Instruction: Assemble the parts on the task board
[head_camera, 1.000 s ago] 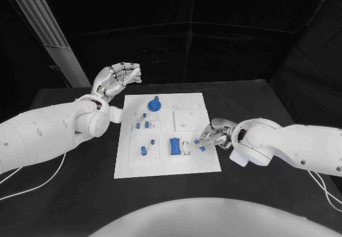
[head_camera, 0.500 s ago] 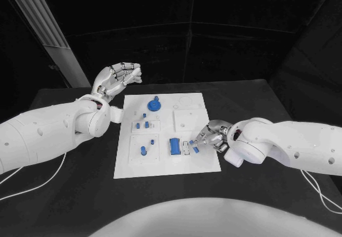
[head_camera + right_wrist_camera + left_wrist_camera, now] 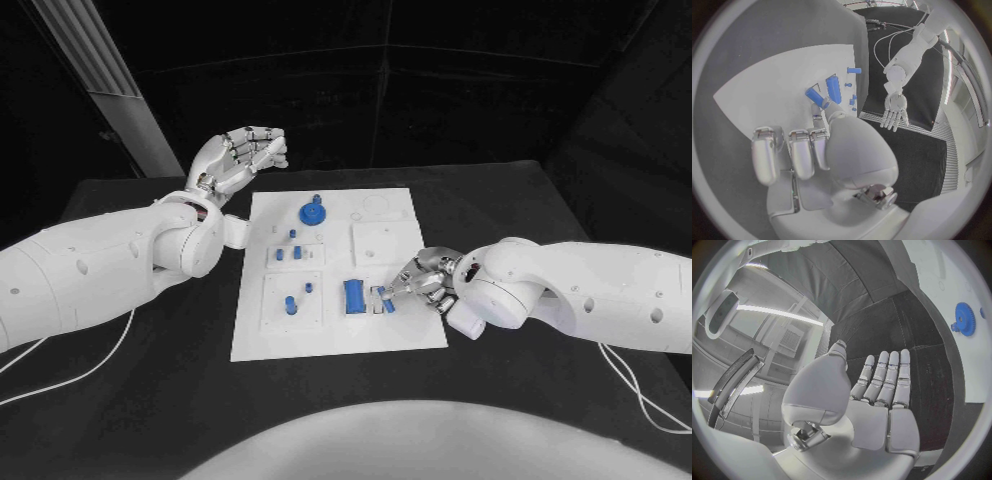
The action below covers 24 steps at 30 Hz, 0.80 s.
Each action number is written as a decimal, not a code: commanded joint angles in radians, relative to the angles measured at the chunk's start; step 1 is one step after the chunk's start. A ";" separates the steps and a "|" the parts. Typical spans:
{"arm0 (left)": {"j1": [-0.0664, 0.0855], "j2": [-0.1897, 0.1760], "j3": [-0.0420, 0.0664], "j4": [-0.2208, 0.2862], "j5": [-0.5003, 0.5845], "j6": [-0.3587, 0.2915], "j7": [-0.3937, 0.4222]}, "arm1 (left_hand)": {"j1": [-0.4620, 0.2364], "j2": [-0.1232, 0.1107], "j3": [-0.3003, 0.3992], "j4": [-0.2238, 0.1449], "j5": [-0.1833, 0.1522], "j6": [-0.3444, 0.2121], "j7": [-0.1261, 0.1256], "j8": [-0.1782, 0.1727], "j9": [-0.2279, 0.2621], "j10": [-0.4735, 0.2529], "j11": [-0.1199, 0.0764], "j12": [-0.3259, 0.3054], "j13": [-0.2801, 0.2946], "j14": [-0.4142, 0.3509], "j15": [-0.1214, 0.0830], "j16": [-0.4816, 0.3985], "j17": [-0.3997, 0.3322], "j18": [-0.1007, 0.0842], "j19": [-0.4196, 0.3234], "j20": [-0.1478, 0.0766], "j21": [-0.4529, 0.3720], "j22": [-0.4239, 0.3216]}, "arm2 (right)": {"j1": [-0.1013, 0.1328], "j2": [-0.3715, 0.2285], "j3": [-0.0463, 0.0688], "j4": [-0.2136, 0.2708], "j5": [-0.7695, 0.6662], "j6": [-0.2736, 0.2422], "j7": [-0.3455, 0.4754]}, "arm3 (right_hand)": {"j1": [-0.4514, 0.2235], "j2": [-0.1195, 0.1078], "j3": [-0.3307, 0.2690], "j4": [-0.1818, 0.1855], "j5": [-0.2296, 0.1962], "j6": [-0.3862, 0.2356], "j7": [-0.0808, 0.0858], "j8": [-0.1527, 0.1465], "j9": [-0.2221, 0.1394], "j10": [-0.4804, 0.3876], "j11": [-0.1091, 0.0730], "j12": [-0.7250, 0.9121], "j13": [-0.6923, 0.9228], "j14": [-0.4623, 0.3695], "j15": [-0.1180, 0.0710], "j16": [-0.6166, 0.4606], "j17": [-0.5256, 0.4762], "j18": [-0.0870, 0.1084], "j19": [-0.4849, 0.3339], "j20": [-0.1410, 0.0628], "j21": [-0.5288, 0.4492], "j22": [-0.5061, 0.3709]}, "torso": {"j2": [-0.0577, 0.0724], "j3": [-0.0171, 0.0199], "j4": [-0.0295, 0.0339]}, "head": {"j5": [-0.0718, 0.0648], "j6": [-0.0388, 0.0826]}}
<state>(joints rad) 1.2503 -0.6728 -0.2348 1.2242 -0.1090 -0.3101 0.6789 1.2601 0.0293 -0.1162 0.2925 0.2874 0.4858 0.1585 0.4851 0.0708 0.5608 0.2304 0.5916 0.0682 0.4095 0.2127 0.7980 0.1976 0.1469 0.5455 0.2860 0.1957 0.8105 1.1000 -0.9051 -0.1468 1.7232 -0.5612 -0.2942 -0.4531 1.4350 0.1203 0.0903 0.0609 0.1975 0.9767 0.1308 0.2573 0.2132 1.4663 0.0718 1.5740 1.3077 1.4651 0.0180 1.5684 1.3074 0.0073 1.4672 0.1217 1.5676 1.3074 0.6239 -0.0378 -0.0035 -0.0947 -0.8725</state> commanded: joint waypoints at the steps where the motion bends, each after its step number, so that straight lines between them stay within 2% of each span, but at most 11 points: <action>1: 0.001 0.002 0.001 0.000 0.002 0.011 0.093 | 0.002 0.010 -0.005 0.000 0.004 -0.006 0.115 0.004 -0.001 -0.004 0.000 0.004 -0.002 -0.007 0.000 0.005 -0.001 -0.010 0.001 0.000 -0.004 -0.001 | 0.001 0.002 0.000 -0.001 0.039 0.004 -0.022 | -0.012 0.000 -0.002 0.008 -0.004 0.016 -0.006 -0.005 -0.001 0.104 -0.008 -0.003 0.263 0.106 0.000 0.002 0.263 -0.007 0.104 -0.001 0.003 0.263 | 0.000 -0.0001 -0.0009 | -0.001 0.000; 24: 0.001 0.001 0.001 0.001 0.002 0.012 0.092 | 0.002 0.010 -0.005 0.000 0.004 -0.006 0.115 0.004 -0.001 -0.004 0.000 0.004 -0.002 -0.007 0.000 0.005 -0.001 -0.010 0.001 0.000 -0.004 -0.001 | 0.001 0.032 0.000 -0.024 0.042 0.017 -0.066 | -0.042 -0.006 -0.013 0.034 -0.017 0.026 -0.005 -0.027 -0.012 0.104 -0.007 -0.003 0.263 0.106 -0.001 0.002 0.263 -0.007 0.104 -0.001 0.003 0.263 | -0.001 -0.0003 -0.0006 | -0.001 0.000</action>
<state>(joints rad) 1.2503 -0.6722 -0.2348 1.2245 -0.1090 -0.3079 0.6789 1.2603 0.0291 -0.1182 0.2922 0.2874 0.4859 0.1586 0.4851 0.0707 0.5609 0.2305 0.5916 0.0682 0.4095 0.2127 0.7979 0.1975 0.1468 0.5455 0.2860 0.1957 0.8108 1.0998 -0.8751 -0.1470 1.6991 -0.5252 -0.2884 -0.5106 1.4024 0.1107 0.0763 0.0913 0.1858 0.9979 0.1232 0.2348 0.2024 1.4663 0.0718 1.5739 1.3085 1.4651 0.0178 1.5684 1.3074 0.0073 1.4672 0.1217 1.5676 1.3074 0.6233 -0.0378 -0.0040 -0.0950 -0.8725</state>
